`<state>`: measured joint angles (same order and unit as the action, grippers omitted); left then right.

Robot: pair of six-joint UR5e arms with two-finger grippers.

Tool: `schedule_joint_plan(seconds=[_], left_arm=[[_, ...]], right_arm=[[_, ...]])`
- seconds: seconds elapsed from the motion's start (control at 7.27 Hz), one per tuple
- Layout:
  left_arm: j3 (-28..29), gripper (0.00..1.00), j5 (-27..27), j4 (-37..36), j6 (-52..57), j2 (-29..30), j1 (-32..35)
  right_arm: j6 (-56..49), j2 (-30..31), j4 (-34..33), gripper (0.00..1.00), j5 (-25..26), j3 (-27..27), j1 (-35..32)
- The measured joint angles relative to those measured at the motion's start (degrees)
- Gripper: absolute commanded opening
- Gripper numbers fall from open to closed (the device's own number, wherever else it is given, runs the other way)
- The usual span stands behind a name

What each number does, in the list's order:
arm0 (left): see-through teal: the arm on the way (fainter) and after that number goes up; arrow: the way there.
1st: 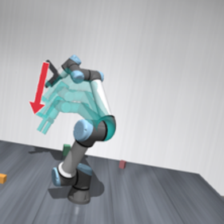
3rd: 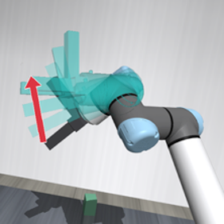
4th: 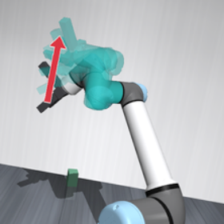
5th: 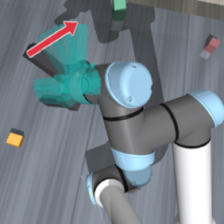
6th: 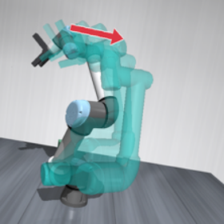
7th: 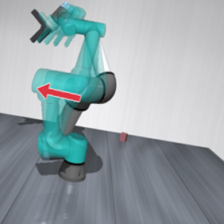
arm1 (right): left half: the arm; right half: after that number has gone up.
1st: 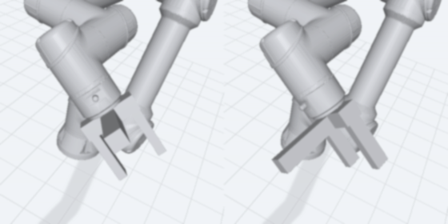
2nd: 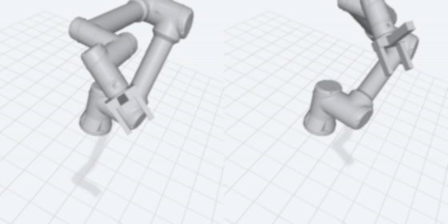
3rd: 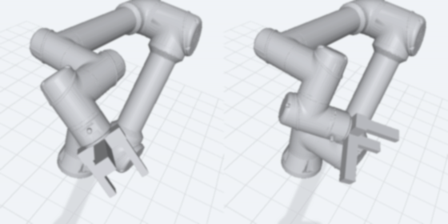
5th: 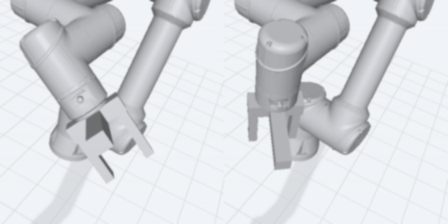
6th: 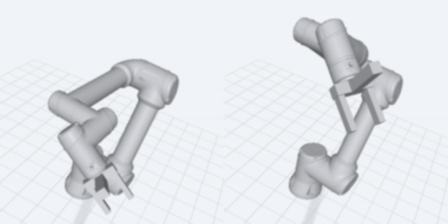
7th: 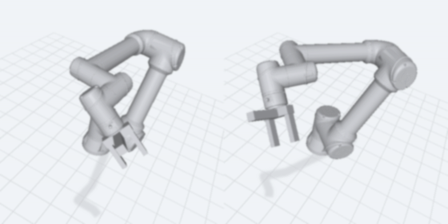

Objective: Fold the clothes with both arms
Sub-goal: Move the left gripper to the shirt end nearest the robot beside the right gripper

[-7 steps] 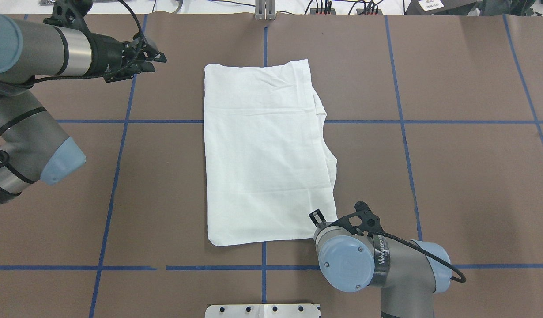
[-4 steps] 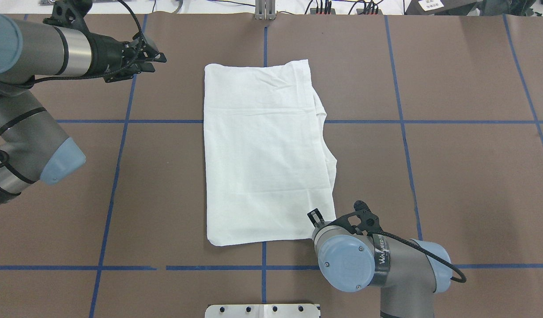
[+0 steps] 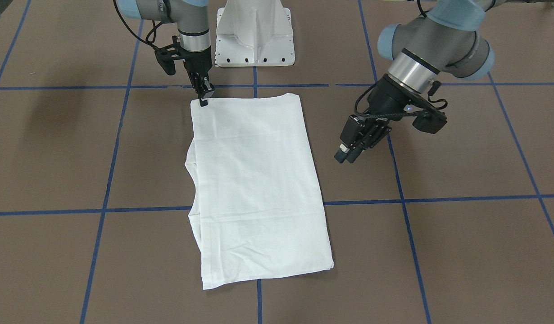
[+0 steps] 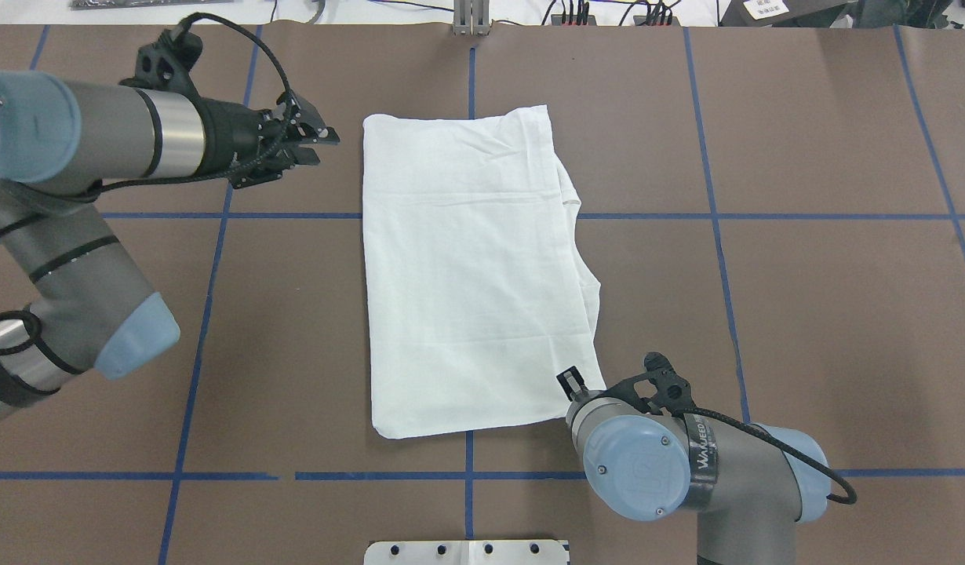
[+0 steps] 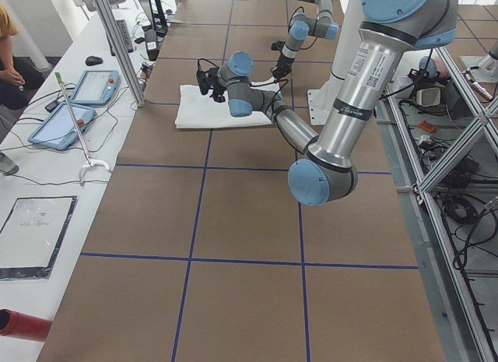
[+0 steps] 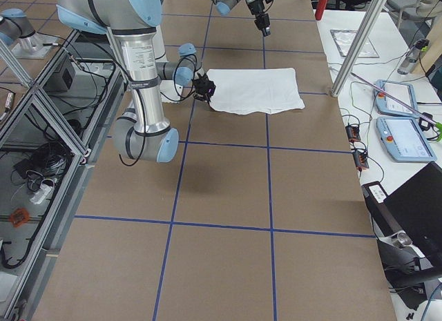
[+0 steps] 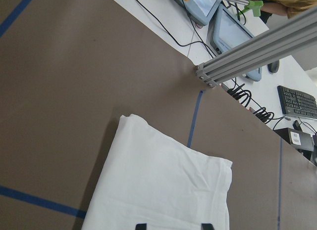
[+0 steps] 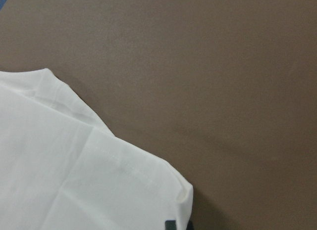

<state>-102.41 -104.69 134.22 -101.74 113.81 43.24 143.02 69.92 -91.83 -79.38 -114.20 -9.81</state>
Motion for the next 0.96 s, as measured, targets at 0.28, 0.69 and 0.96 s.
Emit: schedule_joint_plan(seconds=[0.28, 0.69, 0.96], left_arm=[[-3.3, 0.47, 5.3, -0.6, -5.8, -1.9, -7.0], [-8.2, 0.50, 15.0, -5.3, -14.3, -6.1, -19.3], [-9.9, 0.58, 22.4, -6.3, -19.4, -10.3, -28.2]], right_arm=[[0.2, 0.8, -3.9, 0.00, 0.1, -3.2, 1.0], [1.1, 0.9, -5.9, 0.00, 0.3, -4.4, 2.5], [1.2, 0.9, -6.1, 0.00, 0.3, -4.5, 2.6]])
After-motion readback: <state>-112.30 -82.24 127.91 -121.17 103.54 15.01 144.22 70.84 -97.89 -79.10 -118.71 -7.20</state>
